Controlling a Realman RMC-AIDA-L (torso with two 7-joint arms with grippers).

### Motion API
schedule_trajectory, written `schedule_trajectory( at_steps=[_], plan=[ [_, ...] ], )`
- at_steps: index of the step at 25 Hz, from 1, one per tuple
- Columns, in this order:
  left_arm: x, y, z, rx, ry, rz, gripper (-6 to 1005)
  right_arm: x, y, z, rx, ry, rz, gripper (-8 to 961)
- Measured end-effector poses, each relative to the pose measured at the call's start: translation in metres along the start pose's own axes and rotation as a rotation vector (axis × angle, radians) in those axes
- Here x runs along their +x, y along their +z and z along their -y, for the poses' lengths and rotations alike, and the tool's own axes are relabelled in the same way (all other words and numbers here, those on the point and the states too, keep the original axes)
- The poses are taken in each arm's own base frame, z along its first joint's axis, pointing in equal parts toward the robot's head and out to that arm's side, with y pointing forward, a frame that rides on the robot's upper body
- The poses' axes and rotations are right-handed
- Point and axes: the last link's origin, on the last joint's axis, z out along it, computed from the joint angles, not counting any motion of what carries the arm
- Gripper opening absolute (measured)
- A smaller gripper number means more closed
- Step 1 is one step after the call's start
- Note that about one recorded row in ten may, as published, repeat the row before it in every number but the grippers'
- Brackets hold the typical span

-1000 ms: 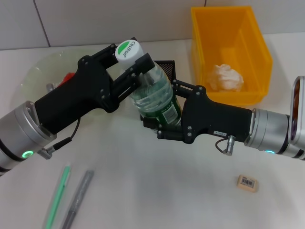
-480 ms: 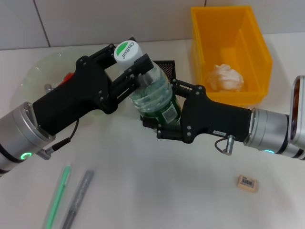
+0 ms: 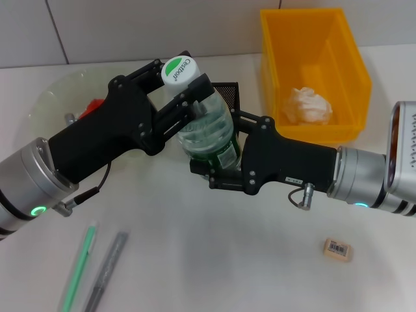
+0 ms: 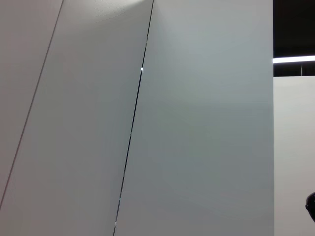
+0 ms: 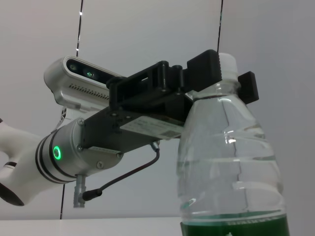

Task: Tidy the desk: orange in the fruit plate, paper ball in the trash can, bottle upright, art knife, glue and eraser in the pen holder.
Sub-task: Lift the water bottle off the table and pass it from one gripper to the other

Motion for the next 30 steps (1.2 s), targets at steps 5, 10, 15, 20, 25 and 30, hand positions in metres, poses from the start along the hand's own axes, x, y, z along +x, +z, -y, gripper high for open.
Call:
schedule_trajectory(
  at_steps=[5, 10, 15, 20, 25, 30],
  plan=[
    [0.0, 0.001, 0.0, 0.0, -0.001, 0.0, 435, 0.0, 0.002, 0.001, -0.003, -0.001, -0.001, 767],
    [0.0, 0.001, 0.001, 0.001, -0.002, 0.001, 434, 0.0, 0.005, 0.004, 0.0, 0.0, -0.013, 768],
    [0.0, 0.002, 0.001, 0.0, 0.001, 0.001, 434, 0.002, 0.009, 0.003, -0.012, 0.0, -0.036, 768],
    [0.001, 0.003, 0.001, -0.004, 0.003, 0.0, 435, 0.004, 0.01, 0.002, -0.02, 0.002, -0.049, 768],
    [0.002, 0.003, 0.001, -0.007, 0.004, -0.004, 435, 0.005, 0.011, 0.001, -0.02, 0.007, -0.049, 768],
    [0.003, 0.003, 0.0, -0.016, 0.006, -0.01, 435, 0.005, 0.01, 0.001, -0.021, 0.008, -0.049, 769]
  ],
)
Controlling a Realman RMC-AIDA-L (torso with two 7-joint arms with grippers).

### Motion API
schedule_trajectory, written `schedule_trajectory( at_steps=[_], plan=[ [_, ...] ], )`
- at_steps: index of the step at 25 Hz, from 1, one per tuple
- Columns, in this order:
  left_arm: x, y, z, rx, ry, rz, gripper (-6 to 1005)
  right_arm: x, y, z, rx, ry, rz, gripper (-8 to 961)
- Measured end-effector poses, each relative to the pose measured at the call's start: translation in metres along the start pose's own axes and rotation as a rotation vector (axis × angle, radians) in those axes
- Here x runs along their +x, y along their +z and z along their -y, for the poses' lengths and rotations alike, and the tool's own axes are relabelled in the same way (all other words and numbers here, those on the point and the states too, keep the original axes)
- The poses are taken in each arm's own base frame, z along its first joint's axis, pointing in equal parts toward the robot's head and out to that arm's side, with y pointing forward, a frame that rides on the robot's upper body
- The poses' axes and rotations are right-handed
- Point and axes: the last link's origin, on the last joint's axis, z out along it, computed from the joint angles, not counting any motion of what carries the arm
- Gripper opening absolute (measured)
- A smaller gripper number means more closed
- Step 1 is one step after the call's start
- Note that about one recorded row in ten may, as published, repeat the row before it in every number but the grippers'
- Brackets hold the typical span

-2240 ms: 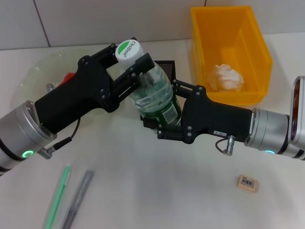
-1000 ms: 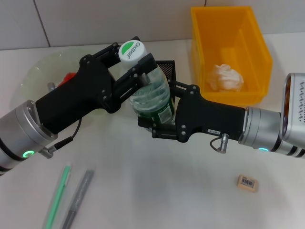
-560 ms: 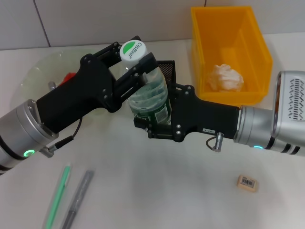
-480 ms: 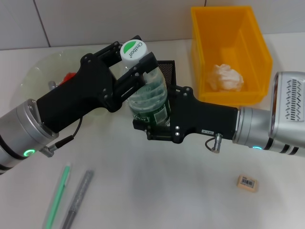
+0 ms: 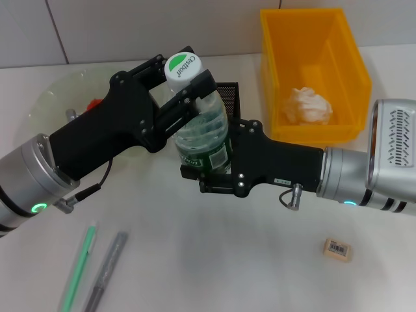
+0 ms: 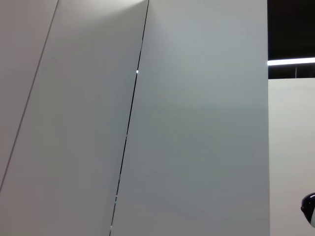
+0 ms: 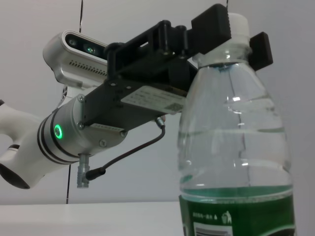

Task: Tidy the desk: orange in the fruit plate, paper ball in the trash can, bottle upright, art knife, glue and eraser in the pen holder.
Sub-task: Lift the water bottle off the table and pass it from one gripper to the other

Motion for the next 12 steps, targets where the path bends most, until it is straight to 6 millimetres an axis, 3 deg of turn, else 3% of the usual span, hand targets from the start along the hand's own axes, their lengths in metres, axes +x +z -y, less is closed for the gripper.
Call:
schedule_trajectory(
  at_steps=[12],
  plan=[
    [0.0037, -0.0014, -0.0049, -0.026, 0.005, -0.024, 435, 0.0044, -0.0019, -0.0043, 0.001, 0.02, -0.007, 769]
  ],
)
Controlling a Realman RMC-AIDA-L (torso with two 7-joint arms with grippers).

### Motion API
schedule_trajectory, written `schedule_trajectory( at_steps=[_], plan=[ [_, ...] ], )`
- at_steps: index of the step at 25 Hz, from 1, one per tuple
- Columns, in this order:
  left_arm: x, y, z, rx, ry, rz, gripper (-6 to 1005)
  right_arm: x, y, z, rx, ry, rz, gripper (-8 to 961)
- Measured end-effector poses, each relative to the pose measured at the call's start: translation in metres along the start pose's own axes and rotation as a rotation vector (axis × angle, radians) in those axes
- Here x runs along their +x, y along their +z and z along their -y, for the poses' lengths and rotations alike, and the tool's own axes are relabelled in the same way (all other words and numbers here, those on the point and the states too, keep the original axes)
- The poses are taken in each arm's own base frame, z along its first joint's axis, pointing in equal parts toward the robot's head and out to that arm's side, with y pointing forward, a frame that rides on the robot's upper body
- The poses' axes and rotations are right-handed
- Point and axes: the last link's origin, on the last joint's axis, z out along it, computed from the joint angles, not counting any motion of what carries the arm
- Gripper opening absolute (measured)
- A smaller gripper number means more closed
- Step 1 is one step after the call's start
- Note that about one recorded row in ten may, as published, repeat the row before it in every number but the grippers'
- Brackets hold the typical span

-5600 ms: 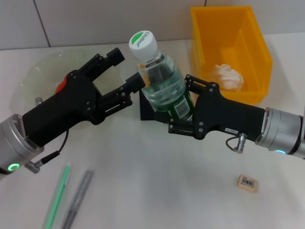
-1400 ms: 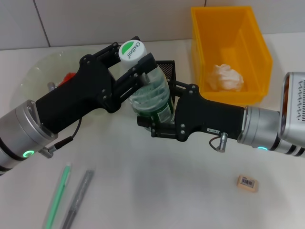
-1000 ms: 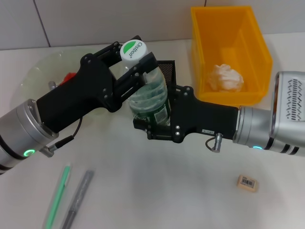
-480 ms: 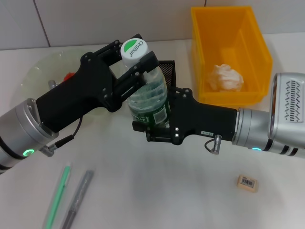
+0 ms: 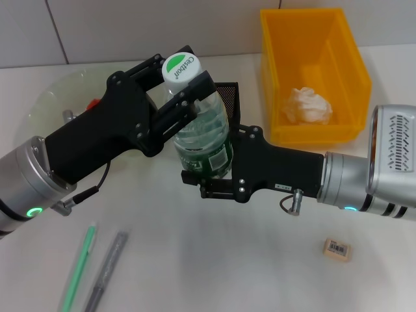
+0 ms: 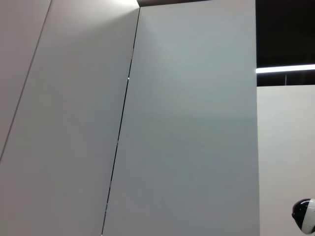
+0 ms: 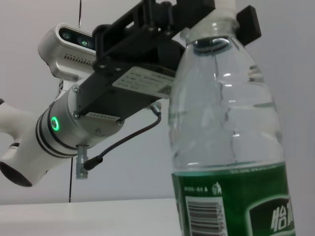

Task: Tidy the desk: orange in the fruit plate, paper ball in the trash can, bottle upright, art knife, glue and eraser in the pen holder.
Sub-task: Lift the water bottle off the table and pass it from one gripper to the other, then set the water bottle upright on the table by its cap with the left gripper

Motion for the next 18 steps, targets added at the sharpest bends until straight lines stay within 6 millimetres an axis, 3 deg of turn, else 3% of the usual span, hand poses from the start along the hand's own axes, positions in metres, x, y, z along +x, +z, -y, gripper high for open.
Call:
schedule_trajectory(
  at_steps=[18],
  plan=[
    [0.0069, 0.0001, -0.0064, -0.043, 0.008, -0.038, 434, 0.0036, -0.0011, -0.003, 0.0, 0.011, -0.009, 770]
  ],
)
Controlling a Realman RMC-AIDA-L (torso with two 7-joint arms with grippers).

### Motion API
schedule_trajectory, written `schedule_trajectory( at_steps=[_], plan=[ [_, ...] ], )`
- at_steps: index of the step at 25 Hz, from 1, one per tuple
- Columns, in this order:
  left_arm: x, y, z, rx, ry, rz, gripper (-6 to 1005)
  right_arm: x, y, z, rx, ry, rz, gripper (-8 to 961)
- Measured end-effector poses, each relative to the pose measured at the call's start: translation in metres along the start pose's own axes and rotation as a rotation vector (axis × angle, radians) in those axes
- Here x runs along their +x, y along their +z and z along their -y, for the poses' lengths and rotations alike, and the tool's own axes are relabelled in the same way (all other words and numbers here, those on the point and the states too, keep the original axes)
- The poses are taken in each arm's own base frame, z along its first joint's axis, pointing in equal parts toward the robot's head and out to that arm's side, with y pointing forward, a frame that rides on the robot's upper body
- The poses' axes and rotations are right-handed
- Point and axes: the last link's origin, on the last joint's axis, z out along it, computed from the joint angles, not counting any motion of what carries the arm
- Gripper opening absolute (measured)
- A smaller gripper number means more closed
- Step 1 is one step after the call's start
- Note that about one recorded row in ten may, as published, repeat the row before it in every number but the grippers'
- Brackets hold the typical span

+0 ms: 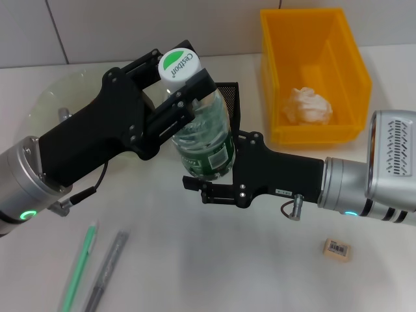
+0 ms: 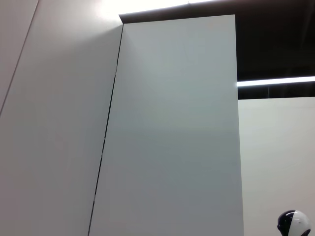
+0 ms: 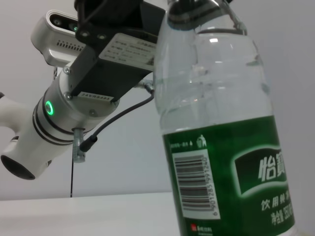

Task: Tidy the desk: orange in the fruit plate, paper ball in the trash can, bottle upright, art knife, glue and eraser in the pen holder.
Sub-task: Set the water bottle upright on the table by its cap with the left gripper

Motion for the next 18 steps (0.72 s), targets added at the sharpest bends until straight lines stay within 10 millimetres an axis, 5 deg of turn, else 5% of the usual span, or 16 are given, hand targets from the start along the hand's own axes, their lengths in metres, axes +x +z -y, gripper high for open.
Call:
schedule_trajectory(
  at_steps=[18],
  plan=[
    [0.0003, -0.0002, -0.0006, -0.002, 0.0, -0.001, 434, 0.0075, -0.0012, -0.0068, 0.002, 0.018, -0.013, 769]
  ],
)
